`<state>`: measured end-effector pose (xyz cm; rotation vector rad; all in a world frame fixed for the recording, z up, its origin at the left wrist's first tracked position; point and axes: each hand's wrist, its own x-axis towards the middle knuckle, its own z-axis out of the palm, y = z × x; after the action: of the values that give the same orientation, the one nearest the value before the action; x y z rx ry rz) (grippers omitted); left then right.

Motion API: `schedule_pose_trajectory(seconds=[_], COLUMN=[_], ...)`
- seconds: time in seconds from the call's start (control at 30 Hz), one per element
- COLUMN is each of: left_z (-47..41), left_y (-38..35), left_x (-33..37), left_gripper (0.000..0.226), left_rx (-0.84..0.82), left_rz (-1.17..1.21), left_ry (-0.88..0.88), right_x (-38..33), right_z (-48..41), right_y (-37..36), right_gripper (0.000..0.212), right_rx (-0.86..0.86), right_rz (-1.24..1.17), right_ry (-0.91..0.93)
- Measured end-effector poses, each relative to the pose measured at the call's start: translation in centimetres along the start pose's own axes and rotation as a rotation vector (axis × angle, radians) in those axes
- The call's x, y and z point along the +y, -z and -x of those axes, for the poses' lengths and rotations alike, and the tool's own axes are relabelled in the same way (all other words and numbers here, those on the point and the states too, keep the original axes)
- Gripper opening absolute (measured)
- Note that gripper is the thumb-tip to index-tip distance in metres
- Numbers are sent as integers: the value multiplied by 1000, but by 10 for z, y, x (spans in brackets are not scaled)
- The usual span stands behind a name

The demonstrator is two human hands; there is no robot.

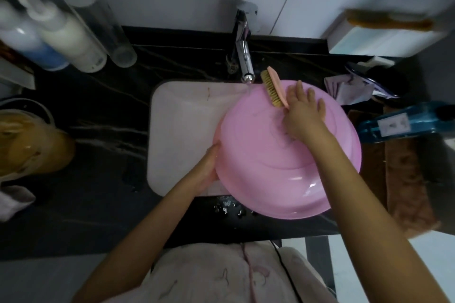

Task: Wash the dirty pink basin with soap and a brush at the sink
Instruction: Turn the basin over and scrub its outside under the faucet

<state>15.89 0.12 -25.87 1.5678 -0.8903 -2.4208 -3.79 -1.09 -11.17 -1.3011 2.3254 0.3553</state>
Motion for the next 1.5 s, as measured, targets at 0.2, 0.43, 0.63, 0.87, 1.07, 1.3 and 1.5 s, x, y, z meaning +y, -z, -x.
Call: schedule_pose_trajectory(seconds=[0.2, 0.43, 0.63, 0.87, 1.07, 1.3, 1.5], left_z=[-14, -32, -31, -25, -2, -14, -25], left_y=[-21, -29, -39, -43, -38, -39, -32], left_x=[45, 87, 116, 137, 69, 129, 93], left_gripper=[40, 28, 41, 26, 19, 19, 29], left_rx=[91, 41, 15, -27, 148, 24, 205], left_rz=[68, 16, -290, -139, 156, -163, 1], left_ry=[-123, -235, -428, -279, -280, -270, -195], right_x=[12, 17, 16, 20, 7, -3, -22], right_z=[16, 14, 14, 15, 7, 5, -8], right_y=[9, 8, -2, -6, -9, -9, 0], right_gripper=[67, 76, 78, 77, 74, 68, 69], right_rx=[-22, -24, -46, 6, 12, -16, -66], right_rz=[99, 64, 6, -22, -2, 53, 122], right_ry=[-40, 51, 51, 47, -8, -25, -55])
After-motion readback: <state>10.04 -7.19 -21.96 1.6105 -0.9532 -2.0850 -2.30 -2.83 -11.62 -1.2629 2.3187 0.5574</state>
